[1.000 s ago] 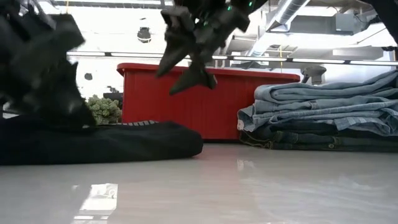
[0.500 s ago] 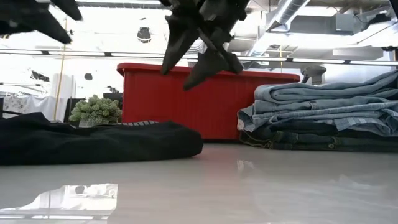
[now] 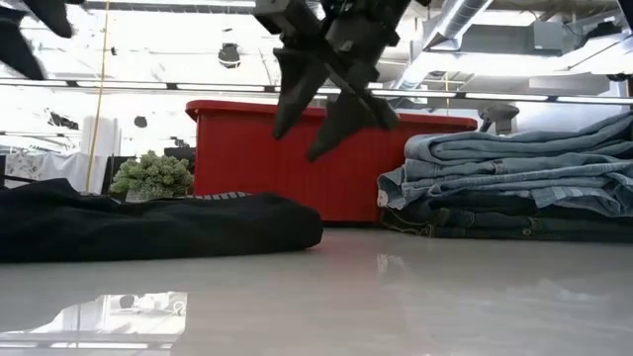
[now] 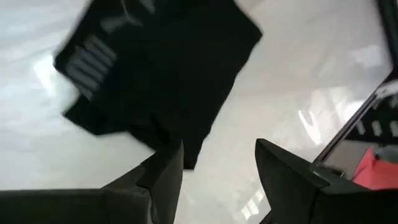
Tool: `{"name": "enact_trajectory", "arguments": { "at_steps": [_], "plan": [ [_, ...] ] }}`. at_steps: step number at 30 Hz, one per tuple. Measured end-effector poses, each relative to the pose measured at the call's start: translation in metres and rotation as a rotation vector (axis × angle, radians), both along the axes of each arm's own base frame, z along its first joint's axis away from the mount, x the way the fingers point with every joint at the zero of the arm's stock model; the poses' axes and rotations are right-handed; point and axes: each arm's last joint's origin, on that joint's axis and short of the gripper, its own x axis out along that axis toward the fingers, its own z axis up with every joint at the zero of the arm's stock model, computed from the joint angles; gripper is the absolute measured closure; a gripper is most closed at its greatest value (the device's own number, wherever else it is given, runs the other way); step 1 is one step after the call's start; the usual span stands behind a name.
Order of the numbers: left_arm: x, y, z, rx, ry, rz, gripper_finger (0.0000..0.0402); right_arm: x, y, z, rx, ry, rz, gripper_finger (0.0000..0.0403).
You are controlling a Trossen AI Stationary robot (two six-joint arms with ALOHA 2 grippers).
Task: Fold Laundry from Bin
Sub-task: Stack the folded black boxer short on top of the folded blue pants
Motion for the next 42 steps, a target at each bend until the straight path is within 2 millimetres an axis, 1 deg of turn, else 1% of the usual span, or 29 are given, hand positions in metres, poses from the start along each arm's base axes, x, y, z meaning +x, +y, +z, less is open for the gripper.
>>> {"name": "enact_trajectory", "arguments": {
  "at_steps": [4,6,7,9,11,14,16,20,24,31,34,37,39,42],
  "plan": [
    [0.008,-0.017,-0.016,-0.031,0.03,-0.028,0.0182,0.0,0.004,-0.013,0.034,0.034,0.002,0.0141],
    [0.01,-0.024,-0.022,-0.061,0.033,-0.014,0.0158,0.002,0.002,-0.023,0.04,0.053,-0.002,0.0133],
    [0.012,-0.026,-0.026,-0.078,0.037,0.005,0.0146,0.004,0.001,-0.025,0.048,0.046,-0.001,0.0128],
    [0.011,-0.028,-0.034,-0.104,0.069,0.079,0.0122,0.004,-0.003,-0.027,0.05,0.058,0.007,0.0119],
    [0.01,-0.03,-0.04,-0.12,0.057,0.186,0.0103,0.007,-0.006,-0.03,0.062,0.055,0.006,0.011],
    [0.003,-0.032,-0.048,-0.128,0.058,0.32,0.0086,0.008,-0.01,-0.034,0.066,0.071,0.002,0.01],
    [0.003,-0.035,-0.053,-0.126,0.08,0.323,0.0082,0.009,-0.012,-0.033,0.068,0.058,-0.001,0.0094],
    [0.017,-0.036,-0.066,-0.124,0.062,0.36,0.0081,0.009,-0.013,-0.032,0.061,0.058,0.01,0.0088],
    [0.024,-0.037,-0.079,-0.114,0.077,0.384,0.0081,0.009,-0.013,-0.032,0.061,0.056,0.01,0.0086],
    [0.025,-0.038,-0.079,-0.116,0.047,0.395,0.0081,0.011,-0.012,-0.032,0.067,0.027,0.008,0.0086],
    [0.025,-0.034,-0.081,-0.084,0.07,0.405,0.0081,0.009,-0.014,-0.042,0.103,0.015,-0.008,0.0086],
    [0.021,-0.029,-0.083,-0.031,0.116,0.409,0.0081,0.006,-0.018,-0.052,0.115,0.033,-0.027,0.0086],
    [0.019,-0.027,-0.084,-0.019,0.154,0.41,0.0081,0.005,-0.02,-0.056,0.12,0.033,-0.03,0.0086],
    [0.021,-0.028,-0.084,-0.027,0.144,0.414,0.0081,0.004,-0.022,-0.059,0.13,0.04,-0.029,0.0086]
  ]
}}
